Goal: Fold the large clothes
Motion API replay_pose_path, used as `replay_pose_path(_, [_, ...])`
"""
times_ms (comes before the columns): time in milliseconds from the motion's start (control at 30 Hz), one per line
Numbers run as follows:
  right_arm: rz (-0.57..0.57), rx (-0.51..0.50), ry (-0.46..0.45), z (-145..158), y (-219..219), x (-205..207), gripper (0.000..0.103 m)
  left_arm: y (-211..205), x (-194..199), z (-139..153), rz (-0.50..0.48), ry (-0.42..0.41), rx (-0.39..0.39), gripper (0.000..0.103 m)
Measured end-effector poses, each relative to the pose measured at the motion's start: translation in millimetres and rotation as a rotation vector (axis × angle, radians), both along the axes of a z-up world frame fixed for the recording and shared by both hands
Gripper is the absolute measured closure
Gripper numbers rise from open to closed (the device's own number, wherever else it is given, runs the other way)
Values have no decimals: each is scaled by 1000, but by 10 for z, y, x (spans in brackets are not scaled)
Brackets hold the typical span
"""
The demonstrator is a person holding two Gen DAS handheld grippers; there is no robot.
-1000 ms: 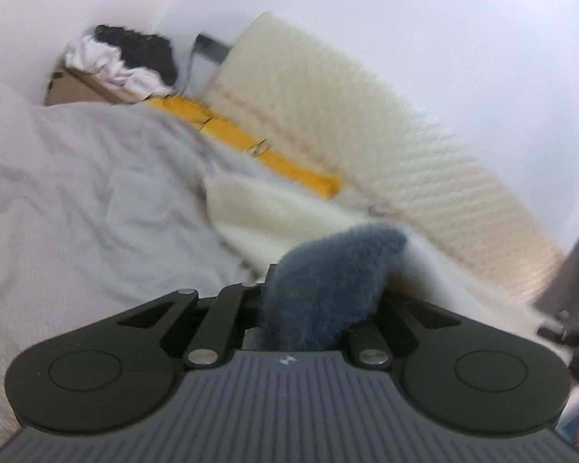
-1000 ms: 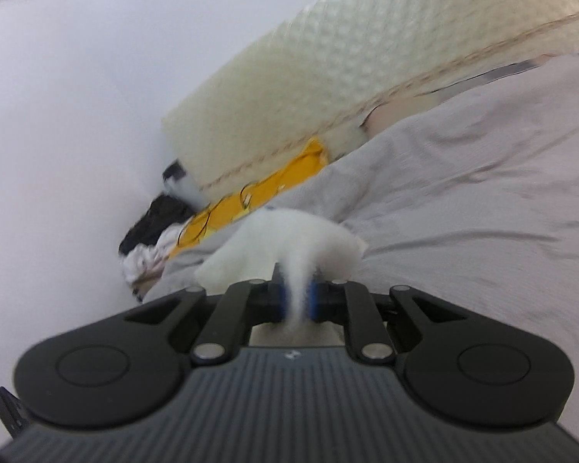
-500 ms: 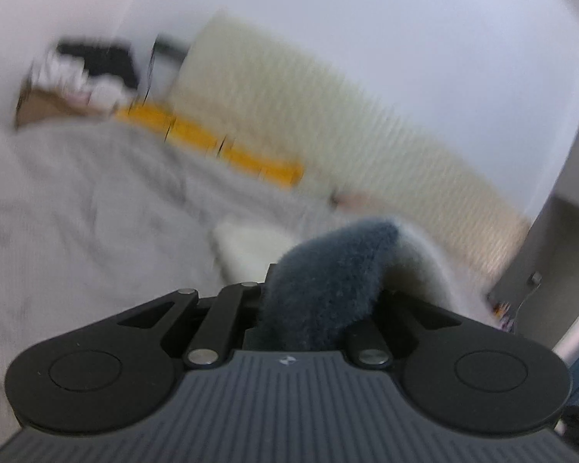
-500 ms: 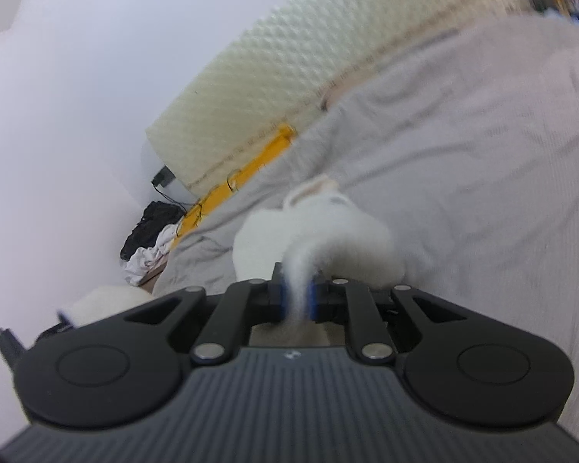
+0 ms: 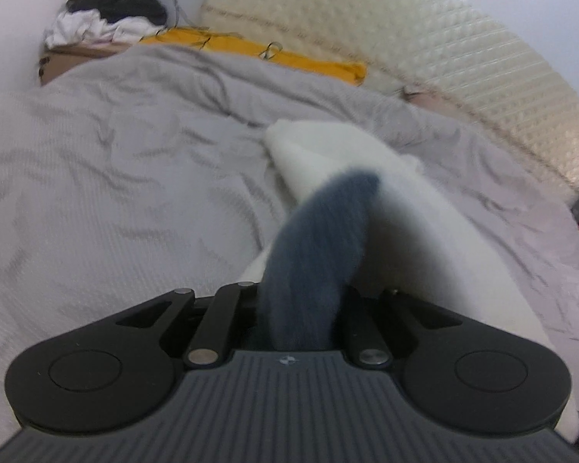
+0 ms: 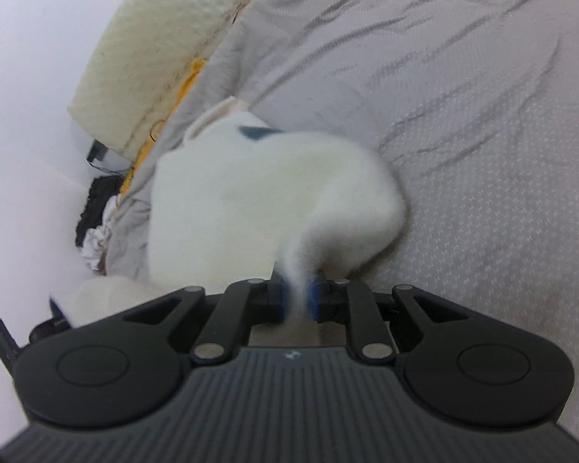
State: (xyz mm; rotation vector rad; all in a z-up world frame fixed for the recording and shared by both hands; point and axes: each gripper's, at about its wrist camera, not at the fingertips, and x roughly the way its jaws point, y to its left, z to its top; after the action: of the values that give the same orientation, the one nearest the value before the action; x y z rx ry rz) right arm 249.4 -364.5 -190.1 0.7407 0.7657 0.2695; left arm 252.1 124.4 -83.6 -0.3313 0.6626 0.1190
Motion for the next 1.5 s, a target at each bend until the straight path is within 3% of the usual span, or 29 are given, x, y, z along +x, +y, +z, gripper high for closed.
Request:
replay_pose_path(167, [1, 9, 39, -193, -48, 128, 87, -103, 259, -320, 23, 56, 32, 93])
replay_pose_path(267, [3, 19, 43, -221, -52, 155, 87, -160, 250, -312, 17, 42, 73, 93])
replay_pose_path(367, [6, 2, 32, -185, -44, 159, 85, -150, 125, -230, 9, 20, 62, 92])
replay_pose_path(533, [18, -78, 7, -80, 9, 73, 82, -200, -278, 22, -42, -23, 31, 44])
replay_pose_path(667, [41, -176, -18, 45, 81, -61, 64, -268, -706, 267, -88, -68, 49, 39])
replay_pose_path(700, [41, -192, -23, 69, 85, -97, 53, -284, -797, 316, -104, -73, 46, 37])
replay_pose_path(733, [35, -213, -25, 100, 90, -138, 41, -311, -883, 354, -119, -74, 51, 37])
replay_pose_path(800, [14, -252, -35, 165, 88, -225, 26, -368, -1039, 414, -147, -80, 51, 36])
replay_pose_path(833, [7, -260, -46, 200, 76, -272, 25, -397, -1111, 426, -161, -84, 46, 36])
replay_pose_path(1033, [2, -288, -98, 396, 39, -517, 26, -656, -1465, 427, -277, -92, 53, 35])
replay_pose_path(1233, [27, -308, -144, 494, 96, -587, 26, -1078, -1486, 277, -425, -36, 131, 35])
replay_pose_path(1333, [27, -313, -131, 474, 147, -556, 26, -1293, -1497, 173, -497, -16, 201, 35])
replay_pose_path(1500, [23, -326, -127, 466, 182, -520, 26, -1655, -1568, 39, -576, -34, 385, 35])
